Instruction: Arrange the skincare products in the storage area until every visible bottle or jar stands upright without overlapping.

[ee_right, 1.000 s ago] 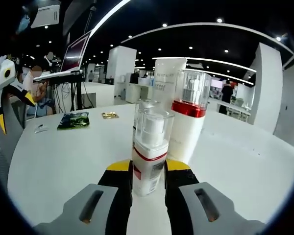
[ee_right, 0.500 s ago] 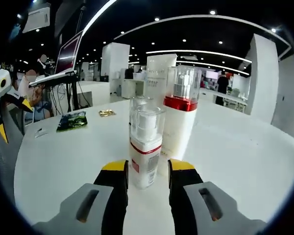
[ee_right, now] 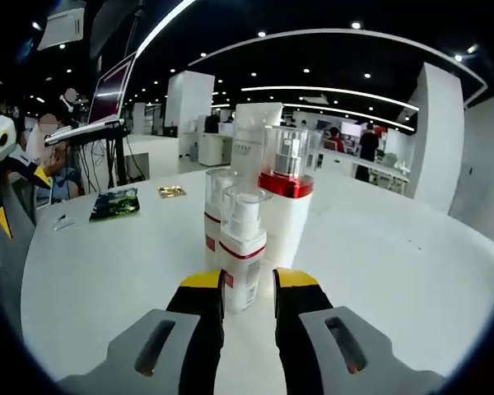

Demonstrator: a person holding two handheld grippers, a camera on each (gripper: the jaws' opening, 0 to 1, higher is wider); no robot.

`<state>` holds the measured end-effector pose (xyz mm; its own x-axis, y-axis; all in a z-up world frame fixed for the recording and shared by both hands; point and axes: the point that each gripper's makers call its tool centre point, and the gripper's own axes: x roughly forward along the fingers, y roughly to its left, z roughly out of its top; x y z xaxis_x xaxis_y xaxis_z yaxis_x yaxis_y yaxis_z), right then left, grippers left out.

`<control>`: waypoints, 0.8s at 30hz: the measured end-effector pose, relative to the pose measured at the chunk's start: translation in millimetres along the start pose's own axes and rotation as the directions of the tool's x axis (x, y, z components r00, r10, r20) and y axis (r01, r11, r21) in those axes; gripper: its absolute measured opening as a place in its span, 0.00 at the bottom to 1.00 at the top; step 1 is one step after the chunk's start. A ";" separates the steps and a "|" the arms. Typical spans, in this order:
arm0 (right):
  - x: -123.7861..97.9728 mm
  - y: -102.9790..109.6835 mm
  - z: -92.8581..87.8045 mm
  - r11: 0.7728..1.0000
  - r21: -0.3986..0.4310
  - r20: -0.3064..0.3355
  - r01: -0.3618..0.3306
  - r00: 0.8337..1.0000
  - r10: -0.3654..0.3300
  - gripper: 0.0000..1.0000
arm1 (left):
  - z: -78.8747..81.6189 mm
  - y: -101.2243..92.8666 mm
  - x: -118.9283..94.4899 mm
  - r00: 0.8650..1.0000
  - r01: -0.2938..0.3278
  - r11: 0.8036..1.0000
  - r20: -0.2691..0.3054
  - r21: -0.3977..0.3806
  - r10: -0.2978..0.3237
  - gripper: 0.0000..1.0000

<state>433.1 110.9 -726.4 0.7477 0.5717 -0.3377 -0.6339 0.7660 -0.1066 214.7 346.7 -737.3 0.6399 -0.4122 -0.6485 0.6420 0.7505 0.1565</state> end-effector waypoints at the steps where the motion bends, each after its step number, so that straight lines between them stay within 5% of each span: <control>1: 0.1 -0.4 0.3 1.000 0.002 -0.001 0.001 1.000 -0.001 0.20 | -0.2 0.0 0.0 1.000 0.000 1.000 -0.001 0.000 0.000 0.79; 7: 2.2 -2.3 3.9 1.000 0.015 -0.006 0.009 1.000 -0.009 0.21 | 0.8 1.7 -0.4 1.000 -0.009 1.000 0.005 0.005 0.009 0.78; 14: -12.8 11.6 0.6 0.983 0.174 -0.008 0.050 0.999 -0.050 0.25 | -0.6 1.3 -0.5 1.000 -0.008 1.000 -0.005 0.010 0.008 0.78; 24: -18.1 85.4 1.8 0.974 0.172 -0.052 -0.147 0.986 0.158 0.36 | -11.3 2.1 2.7 0.998 -0.009 1.000 -0.066 0.005 0.009 0.78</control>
<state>365.7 166.5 -727.7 0.6270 0.6694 -0.3985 -0.6931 0.7129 0.1071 213.1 353.0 -747.1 0.6167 -0.3703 -0.6946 0.6386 0.7514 0.1664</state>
